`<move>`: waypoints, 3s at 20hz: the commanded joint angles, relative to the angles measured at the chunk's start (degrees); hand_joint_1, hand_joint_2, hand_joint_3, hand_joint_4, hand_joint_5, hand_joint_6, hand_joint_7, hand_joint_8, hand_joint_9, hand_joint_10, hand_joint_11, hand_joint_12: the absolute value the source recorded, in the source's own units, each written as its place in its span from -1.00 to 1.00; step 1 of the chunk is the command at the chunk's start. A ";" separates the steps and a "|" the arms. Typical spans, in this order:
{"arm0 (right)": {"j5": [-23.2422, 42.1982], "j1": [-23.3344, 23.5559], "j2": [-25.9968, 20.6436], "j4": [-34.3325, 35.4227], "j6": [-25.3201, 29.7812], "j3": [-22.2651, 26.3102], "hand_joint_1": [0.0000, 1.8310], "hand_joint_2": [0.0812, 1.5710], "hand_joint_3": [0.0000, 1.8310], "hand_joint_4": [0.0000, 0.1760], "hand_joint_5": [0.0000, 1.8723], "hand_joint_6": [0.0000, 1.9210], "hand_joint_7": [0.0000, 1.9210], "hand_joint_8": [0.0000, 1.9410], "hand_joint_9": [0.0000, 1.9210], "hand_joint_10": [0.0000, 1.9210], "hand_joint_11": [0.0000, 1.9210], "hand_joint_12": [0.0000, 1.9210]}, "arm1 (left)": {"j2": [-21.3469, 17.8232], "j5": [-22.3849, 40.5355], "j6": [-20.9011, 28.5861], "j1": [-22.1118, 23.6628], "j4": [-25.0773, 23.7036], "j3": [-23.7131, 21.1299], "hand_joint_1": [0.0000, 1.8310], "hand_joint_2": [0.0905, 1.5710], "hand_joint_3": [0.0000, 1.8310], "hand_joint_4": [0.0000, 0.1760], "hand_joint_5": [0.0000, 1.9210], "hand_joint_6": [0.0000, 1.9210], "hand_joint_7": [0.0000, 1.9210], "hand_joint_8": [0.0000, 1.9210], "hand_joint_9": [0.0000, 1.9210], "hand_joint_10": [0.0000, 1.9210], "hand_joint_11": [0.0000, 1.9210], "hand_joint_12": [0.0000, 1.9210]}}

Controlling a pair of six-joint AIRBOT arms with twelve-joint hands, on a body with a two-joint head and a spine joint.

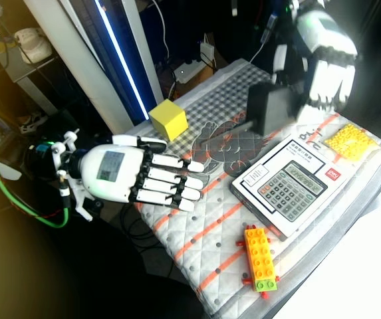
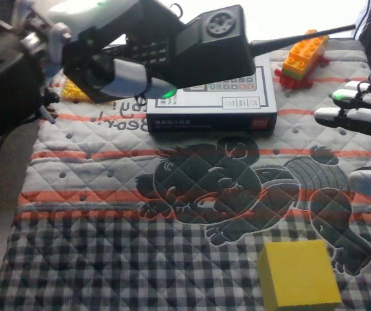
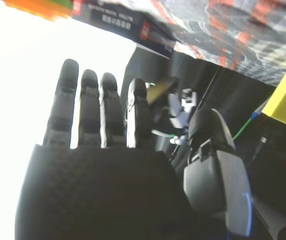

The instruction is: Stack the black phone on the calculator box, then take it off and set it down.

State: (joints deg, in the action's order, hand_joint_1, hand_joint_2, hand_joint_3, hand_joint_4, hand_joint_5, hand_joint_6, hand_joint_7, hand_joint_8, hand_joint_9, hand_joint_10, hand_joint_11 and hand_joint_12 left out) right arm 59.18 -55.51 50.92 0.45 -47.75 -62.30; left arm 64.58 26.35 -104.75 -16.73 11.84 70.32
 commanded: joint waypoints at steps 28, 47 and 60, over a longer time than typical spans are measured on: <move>6.52 1.26 0.87 -1.03 2.58 -1.09 -1.00 0.56 -1.00 0.37 -0.73 -1.00 -0.79 -1.00 -0.83 -0.99 -1.00 -0.36 | 9.04 0.30 0.75 2.26 4.06 9.37 -0.08 -0.01 -1.00 0.65 -0.69 -1.00 -0.58 -1.00 -0.49 -1.00 -1.00 0.27; 9.34 9.36 3.58 0.81 1.76 -4.26 -0.21 0.35 -1.00 -0.06 -0.70 -1.00 -0.76 -1.00 -0.82 -1.00 -0.95 -0.66 | -18.63 34.32 6.43 -21.39 3.51 -19.16 -0.05 -0.08 -1.00 0.85 -0.95 -0.99 -0.95 -0.99 -0.99 -0.99 -1.00 -1.00; -5.03 26.61 16.65 -1.60 0.09 -15.50 -0.28 0.24 -1.00 0.98 -0.74 -1.00 -0.69 -1.00 -0.46 -0.94 -0.83 0.17 | -20.16 45.43 19.78 -38.03 11.00 -22.40 -0.07 -0.03 -1.00 0.48 -1.00 -1.00 -1.00 -1.00 -1.00 -1.00 -1.00 -1.00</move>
State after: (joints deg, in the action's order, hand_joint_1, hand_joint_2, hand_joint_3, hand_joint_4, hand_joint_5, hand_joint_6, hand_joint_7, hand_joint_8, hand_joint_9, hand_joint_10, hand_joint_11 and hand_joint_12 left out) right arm 48.34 -29.41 68.40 -2.39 -47.70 -77.78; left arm 44.75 64.84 -85.41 -55.22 23.29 47.70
